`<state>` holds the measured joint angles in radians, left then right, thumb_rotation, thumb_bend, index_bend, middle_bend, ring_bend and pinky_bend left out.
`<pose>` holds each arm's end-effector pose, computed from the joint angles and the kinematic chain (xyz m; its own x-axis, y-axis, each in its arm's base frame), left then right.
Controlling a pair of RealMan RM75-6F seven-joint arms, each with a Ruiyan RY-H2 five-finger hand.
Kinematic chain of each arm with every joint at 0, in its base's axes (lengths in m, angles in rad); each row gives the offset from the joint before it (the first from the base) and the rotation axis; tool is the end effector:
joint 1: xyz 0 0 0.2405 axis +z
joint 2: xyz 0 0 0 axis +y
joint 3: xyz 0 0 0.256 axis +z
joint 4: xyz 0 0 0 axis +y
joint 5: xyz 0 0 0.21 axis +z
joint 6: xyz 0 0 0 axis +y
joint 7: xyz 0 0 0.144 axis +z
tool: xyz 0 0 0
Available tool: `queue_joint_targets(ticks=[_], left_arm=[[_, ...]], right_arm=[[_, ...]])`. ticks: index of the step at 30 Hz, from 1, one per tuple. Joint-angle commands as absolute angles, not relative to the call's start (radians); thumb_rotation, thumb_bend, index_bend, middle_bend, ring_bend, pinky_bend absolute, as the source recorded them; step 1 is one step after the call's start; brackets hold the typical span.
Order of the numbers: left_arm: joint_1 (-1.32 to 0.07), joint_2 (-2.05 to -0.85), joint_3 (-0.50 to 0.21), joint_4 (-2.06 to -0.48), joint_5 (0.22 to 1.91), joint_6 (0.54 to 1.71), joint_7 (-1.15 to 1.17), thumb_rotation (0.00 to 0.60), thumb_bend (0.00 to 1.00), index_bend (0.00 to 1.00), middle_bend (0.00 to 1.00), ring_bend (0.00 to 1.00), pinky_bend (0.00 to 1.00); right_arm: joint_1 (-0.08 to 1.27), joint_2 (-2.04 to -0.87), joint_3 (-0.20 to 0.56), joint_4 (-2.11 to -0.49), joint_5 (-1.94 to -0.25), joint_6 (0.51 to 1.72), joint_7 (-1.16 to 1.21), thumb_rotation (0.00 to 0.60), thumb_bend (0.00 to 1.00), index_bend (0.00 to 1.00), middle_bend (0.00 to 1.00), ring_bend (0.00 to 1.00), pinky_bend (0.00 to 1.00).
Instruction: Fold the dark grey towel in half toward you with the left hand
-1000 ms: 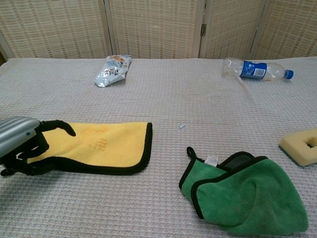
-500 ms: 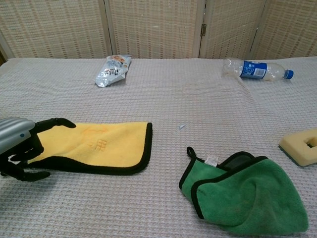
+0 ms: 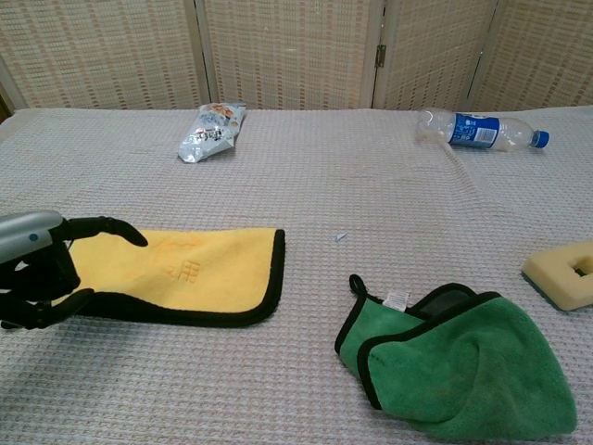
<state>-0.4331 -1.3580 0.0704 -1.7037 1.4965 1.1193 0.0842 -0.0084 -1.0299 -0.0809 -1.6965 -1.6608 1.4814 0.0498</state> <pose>-0.2111 0.2186 0.0151 0.3158 0.4067 0.8572 0.9129 -0.3766 -0.1577 -0.3042 -0.1221 0.1539 0.3562 -0.1753 0.9178 -0.9344 -0.0632 0.3506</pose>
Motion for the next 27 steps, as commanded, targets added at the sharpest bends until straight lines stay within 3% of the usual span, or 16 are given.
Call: queue_joint_targets(ticks=[1, 18, 27], left_arm=[[-0.454, -1.391, 0.066, -1.703, 1.461, 1.07, 0.124, 0.6, 0.58, 0.21, 1.0, 1.0, 1.0], [-0.528, -1.495, 0.019, -1.651, 1.33, 0.923, 0.196, 0.6, 0.58, 0.17, 1.0, 1.0, 1.0], [-0.532, -1.513, 0.032, -1.644, 1.33, 0.919, 0.211, 0.6, 0.58, 0.17, 1.0, 1.0, 1.0]], right_arm=[[-0.009, -1.028, -0.081, -1.696, -1.661, 1.483, 0.054, 0.6, 0.35, 0.0, 0.0, 0.0, 0.0], [-0.012, -1.017, -0.08, -1.69, -1.659, 1.494, 0.085, 0.6, 0.35, 0.0, 0.0, 0.0, 0.0], [-0.013, -1.017, -0.081, -1.688, -1.661, 1.498, 0.088, 0.6, 0.35, 0.0, 0.0, 0.0, 0.0]])
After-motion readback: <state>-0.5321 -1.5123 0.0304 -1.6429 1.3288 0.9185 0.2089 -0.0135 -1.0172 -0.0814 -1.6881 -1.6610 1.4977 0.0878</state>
